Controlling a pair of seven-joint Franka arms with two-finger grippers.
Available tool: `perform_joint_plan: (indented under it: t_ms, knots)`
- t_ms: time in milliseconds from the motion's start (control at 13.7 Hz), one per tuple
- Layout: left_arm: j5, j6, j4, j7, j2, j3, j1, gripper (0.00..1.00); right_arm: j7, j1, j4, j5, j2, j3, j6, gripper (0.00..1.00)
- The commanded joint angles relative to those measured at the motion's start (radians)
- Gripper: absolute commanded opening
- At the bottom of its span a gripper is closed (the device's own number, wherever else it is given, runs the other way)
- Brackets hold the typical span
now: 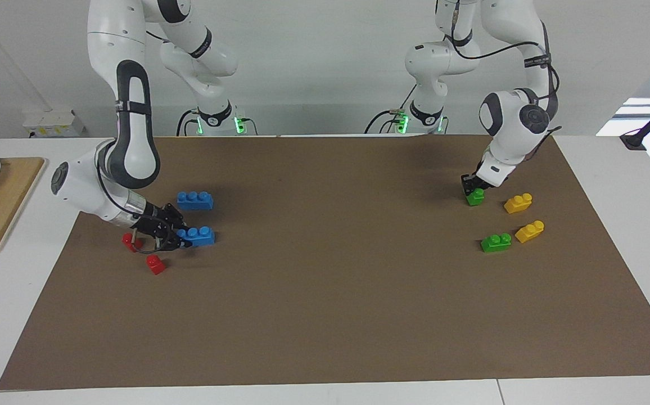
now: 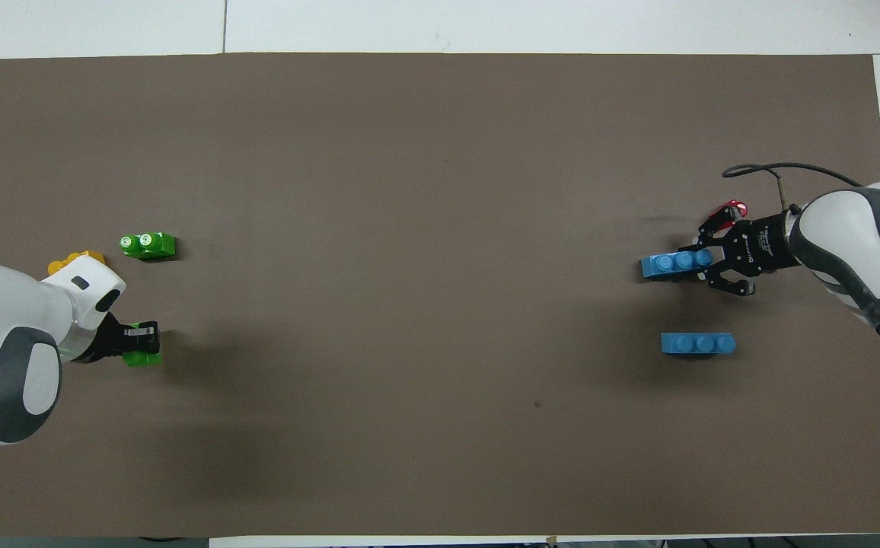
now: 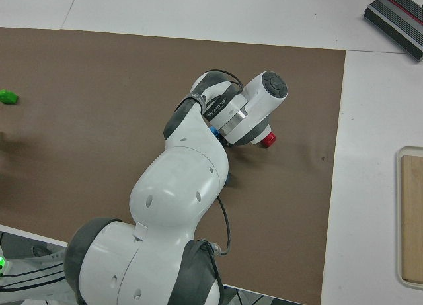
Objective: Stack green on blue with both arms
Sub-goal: 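Lift the green brick and blue brick toward the table center with both grippers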
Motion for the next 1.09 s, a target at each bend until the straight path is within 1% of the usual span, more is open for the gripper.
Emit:
perform_joint_plan:
  t_ms: [0,146,291,437,510,582,728,874,1019]
  knots:
    - [0.01,-0.089,0.069,-0.066,0.029,0.0,-0.016,0.0,-0.016,-0.005,-0.007,0.03,-0.002,0.002,0.011,0.0]
    - [0.01,-0.092,0.082,-0.097,0.029,0.0,-0.016,0.0,-0.013,-0.004,0.011,0.046,-0.003,0.002,-0.018,0.0]
    - [0.008,-0.125,0.134,-0.155,0.048,-0.003,-0.021,0.0,0.055,0.01,0.086,0.054,-0.006,0.003,-0.072,0.0]
    - [0.008,-0.164,0.187,-0.242,0.066,-0.003,-0.061,0.0,0.125,0.064,0.137,0.056,-0.029,0.003,-0.097,0.0]
    - [0.008,-0.176,0.201,-0.285,0.071,-0.003,-0.068,0.0,0.196,0.097,0.165,0.057,-0.04,0.003,-0.103,0.0]
    - [0.007,-0.179,0.206,-0.322,0.071,-0.003,-0.081,0.0,0.306,0.149,0.209,0.056,-0.042,0.003,-0.11,0.0]
    - [0.001,-0.173,0.217,-0.397,0.072,-0.005,-0.087,0.0,0.497,0.26,0.255,0.056,-0.045,0.003,-0.104,0.0]
    - [-0.001,-0.176,0.253,-0.477,0.092,-0.005,-0.099,0.0,0.621,0.346,0.257,0.056,-0.054,0.003,-0.072,0.0]
    - [-0.016,-0.181,0.276,-0.543,0.1,-0.005,-0.102,0.0,0.703,0.429,0.236,0.054,-0.063,0.003,-0.048,0.0]
